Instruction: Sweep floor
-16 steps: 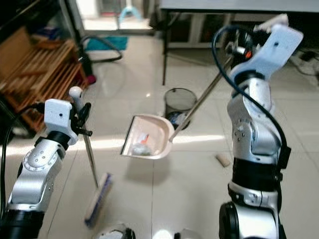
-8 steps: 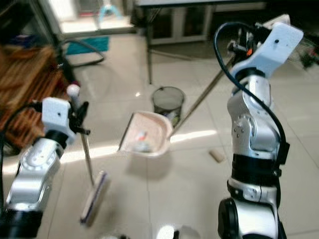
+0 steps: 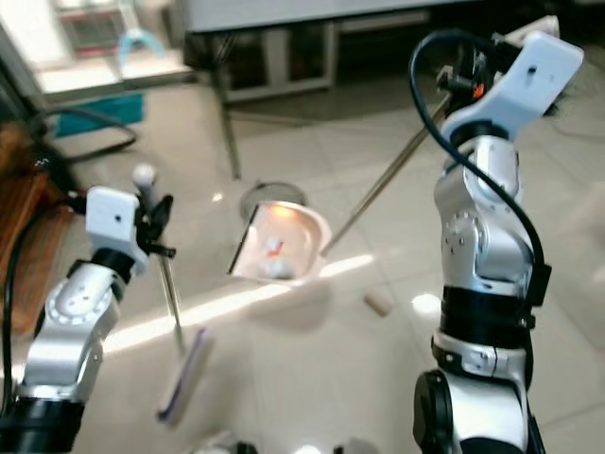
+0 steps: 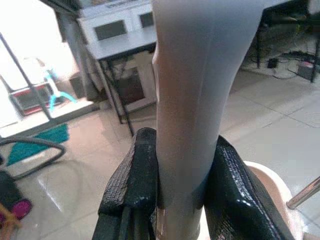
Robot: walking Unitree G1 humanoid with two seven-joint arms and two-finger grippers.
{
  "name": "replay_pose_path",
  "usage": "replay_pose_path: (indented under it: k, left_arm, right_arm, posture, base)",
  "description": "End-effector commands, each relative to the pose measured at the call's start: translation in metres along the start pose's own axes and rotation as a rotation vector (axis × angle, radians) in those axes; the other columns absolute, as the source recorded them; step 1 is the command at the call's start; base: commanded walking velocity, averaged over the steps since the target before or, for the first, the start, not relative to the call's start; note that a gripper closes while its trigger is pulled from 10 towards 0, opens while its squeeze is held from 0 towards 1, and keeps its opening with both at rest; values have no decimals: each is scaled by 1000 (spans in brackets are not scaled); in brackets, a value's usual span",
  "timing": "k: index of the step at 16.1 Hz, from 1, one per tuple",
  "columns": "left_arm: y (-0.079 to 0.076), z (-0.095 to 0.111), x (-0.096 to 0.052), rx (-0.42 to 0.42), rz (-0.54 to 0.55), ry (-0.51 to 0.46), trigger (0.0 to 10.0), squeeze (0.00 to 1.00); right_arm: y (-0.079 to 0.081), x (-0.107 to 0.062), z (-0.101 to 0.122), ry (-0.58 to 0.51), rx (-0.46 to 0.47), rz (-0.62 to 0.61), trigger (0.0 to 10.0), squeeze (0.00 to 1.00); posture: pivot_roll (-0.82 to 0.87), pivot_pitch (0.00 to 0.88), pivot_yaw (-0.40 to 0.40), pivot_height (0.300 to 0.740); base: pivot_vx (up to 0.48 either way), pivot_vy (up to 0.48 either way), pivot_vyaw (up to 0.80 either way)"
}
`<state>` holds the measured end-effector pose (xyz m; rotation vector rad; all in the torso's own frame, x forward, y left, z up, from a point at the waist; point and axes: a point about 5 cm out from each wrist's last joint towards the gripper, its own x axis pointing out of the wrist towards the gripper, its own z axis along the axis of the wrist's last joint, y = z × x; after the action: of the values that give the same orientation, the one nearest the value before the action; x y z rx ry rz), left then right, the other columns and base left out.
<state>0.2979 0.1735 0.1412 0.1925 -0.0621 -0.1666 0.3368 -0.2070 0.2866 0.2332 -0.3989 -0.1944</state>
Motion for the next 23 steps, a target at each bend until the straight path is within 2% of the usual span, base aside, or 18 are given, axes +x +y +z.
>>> replay_pose_path:
  k: [1, 6, 9, 12, 17, 23]
  left_arm:
    - [2, 8, 1, 9, 4, -38, 10000, 0]
    - [2, 6, 0, 10, 8, -35, 10000, 0]
    - [1, 5, -1, 9, 6, -34, 10000, 0]
    - [1, 6, -1, 9, 6, -34, 10000, 0]
    - [1, 6, 0, 9, 7, -34, 10000, 0]
    - [0, 6, 2, 8, 6, -35, 10000, 0]
  right_arm:
    - [3, 3, 16, -78, 6, 2, 10000, 0]
    - [5, 4, 16, -100, 24, 2, 10000, 0]
    - [7, 4, 16, -104, -6, 9, 10000, 0]
    - [9, 5, 16, -107, -14, 13, 10000, 0]
    - [6, 6, 15, -107, -25, 0, 10000, 0]
    - [2, 8, 16, -119, -17, -26, 10000, 0]
  posture:
    - [18, 49, 42, 740]
    - [19, 38, 36, 740]
    - [18, 39, 36, 740]
    - [19, 41, 38, 740]
    - [19, 44, 40, 740]
    - [17, 44, 39, 740]
  base:
    - [386, 0, 0]
    - [386, 0, 0]
    - [385, 0, 0]
    - [384, 0, 504]
    - [386, 0, 507]
    - [384, 0, 0]
